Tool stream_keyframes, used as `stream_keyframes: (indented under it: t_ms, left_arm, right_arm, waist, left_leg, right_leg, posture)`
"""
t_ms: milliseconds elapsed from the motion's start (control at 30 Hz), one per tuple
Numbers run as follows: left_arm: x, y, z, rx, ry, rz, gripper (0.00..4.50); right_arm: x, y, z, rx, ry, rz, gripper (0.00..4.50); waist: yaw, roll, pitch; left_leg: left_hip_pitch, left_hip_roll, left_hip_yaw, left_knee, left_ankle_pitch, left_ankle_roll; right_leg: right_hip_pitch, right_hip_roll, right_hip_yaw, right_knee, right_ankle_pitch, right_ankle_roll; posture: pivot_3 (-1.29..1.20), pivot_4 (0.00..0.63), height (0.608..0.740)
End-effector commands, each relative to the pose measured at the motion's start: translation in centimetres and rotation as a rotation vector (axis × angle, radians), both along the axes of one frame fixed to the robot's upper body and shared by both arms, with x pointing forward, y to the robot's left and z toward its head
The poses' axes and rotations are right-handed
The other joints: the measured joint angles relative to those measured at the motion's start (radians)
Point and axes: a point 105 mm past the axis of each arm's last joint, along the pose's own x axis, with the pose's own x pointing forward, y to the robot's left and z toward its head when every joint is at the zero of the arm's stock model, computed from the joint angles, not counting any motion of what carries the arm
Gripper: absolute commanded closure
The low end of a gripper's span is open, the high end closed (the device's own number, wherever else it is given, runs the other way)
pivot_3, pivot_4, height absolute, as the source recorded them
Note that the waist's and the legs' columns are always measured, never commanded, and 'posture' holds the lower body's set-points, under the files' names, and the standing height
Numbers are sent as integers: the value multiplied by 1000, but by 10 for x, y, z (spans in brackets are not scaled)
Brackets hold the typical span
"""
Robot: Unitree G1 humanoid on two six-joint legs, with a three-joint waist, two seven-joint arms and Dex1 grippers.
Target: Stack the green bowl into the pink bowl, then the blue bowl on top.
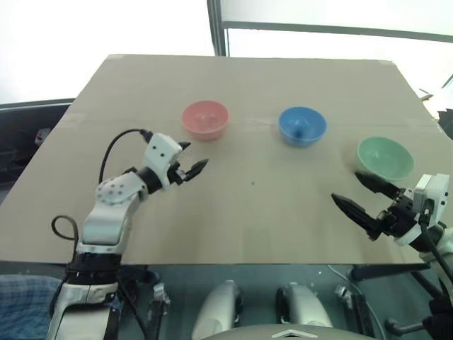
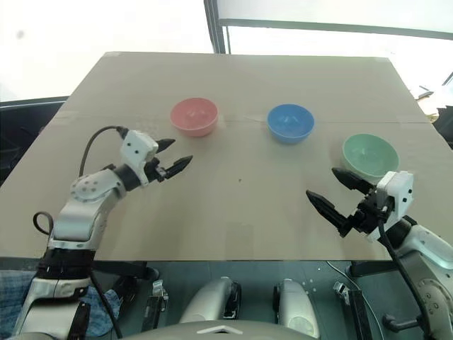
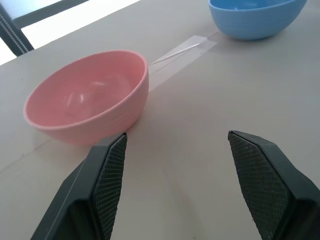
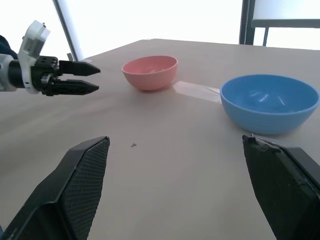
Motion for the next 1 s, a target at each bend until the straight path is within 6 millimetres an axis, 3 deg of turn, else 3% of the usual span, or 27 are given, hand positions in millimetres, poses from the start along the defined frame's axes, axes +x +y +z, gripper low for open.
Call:
stream_keyframes:
  t_ms: [33,267,433,633,1000]
  left_arm:
    - [15,-1,27,123,-103,-16,1094]
    - [49,-4,46,297,-160,-46,1094]
    - [66,-6,37,340,-110,-55,1094]
    - [71,-12,16,413,-15,-115,1094]
    - [83,-12,1,515,50,-132,1094]
  right_arm:
    - [-2,10,16,-3,-48,19,0]
    - [-1,23,31,5,-87,34,0]
    - [-4,31,39,7,-107,48,0]
    - [-7,33,37,-14,-104,46,0]
    - [-13,31,28,-78,-101,56,0]
  waist:
    - [0,-1,0]
    - [0,-1,0]
    - [-2,-2,1]
    - [-2,-3,1]
    - [-2,-5,2]
  left_leg:
    - [0,0,0,0,0,0]
    - [-1,0,0,1,0,0]
    - [-1,-1,0,2,0,1]
    - [-2,0,0,4,0,2]
    - [-2,-1,0,6,-1,2]
  right_leg:
    - [0,0,0,0,0,0]
    - [0,0,0,1,0,0]
    - [0,1,-1,1,0,0]
    - [0,3,-1,1,0,1]
    - [0,4,-1,3,0,1]
  posture:
    - [0,150,740]
    - [0,150,740]
    - [0,150,740]
    - [0,150,740]
    - [0,150,740]
